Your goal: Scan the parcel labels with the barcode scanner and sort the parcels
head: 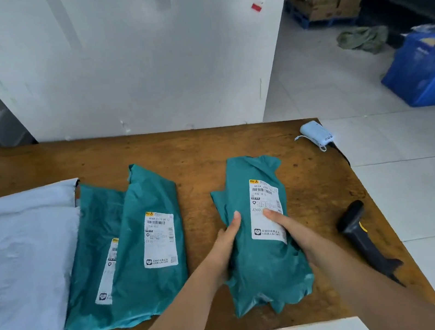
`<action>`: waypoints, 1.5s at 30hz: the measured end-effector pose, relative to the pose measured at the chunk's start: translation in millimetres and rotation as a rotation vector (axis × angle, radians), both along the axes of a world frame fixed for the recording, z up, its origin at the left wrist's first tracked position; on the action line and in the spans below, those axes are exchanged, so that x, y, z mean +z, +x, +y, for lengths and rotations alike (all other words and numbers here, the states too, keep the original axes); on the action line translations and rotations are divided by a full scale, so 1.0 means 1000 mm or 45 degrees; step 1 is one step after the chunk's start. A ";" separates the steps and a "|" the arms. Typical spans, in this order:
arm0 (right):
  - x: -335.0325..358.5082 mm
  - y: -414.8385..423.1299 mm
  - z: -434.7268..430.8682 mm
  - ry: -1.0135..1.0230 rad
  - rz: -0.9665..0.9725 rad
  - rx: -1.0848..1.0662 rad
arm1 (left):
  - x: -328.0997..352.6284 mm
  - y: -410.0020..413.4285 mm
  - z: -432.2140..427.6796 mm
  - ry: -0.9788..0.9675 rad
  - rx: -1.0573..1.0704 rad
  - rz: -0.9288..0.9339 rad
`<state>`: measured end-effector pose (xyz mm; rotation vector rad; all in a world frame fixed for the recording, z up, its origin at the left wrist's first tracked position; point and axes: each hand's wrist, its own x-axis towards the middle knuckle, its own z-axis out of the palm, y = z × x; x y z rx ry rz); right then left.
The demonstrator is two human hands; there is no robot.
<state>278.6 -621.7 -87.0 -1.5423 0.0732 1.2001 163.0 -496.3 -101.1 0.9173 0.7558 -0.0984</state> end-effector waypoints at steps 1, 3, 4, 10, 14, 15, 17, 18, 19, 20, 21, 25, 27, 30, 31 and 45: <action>0.007 -0.002 0.003 -0.044 -0.066 -0.039 | 0.004 -0.003 0.007 0.108 0.020 0.031; 0.026 -0.004 0.008 -0.190 -0.301 -0.093 | 0.014 -0.016 0.026 0.364 0.108 0.015; 0.037 -0.004 0.011 -0.297 -0.489 -0.102 | 0.020 -0.024 0.038 0.423 0.145 0.015; 0.087 -0.039 0.047 -0.393 -1.362 -0.084 | 0.031 -0.093 0.110 0.979 0.376 0.232; 0.074 -0.097 0.110 -0.250 -1.433 0.413 | 0.002 -0.138 0.140 1.458 0.232 0.658; 0.061 -0.109 0.127 -0.294 -1.365 0.550 | -0.006 -0.145 0.143 1.576 0.146 0.791; 0.027 -0.127 0.151 -0.430 -1.133 0.752 | -0.018 -0.154 0.141 1.824 0.011 0.999; 0.010 -0.132 0.158 -0.468 -0.986 0.792 | -0.022 -0.156 0.138 1.894 -0.009 1.042; -0.004 -0.134 0.162 -0.473 -0.835 0.766 | -0.024 -0.158 0.136 1.927 -0.014 1.077; -0.017 -0.134 0.164 -0.473 -0.704 0.696 | -0.027 -0.159 0.135 1.919 -0.044 1.106; -0.027 -0.133 0.163 -0.477 -0.610 0.614 | -0.029 -0.159 0.134 1.868 -0.071 1.112; -0.051 -0.127 0.157 -0.495 -0.395 0.279 | -0.031 -0.153 0.136 1.366 0.023 0.968; -0.057 -0.129 0.158 -0.422 -0.180 0.128 | -0.034 -0.151 0.141 1.229 0.125 0.918; -0.064 -0.132 0.158 -0.322 0.085 0.019 | -0.039 -0.145 0.146 0.971 0.239 0.693; -0.063 -0.133 0.158 -0.312 0.103 0.000 | -0.039 -0.142 0.145 0.909 0.197 0.627; -0.025 -0.129 0.176 -0.251 -0.315 0.600 | -0.049 -0.150 0.142 0.199 0.511 0.219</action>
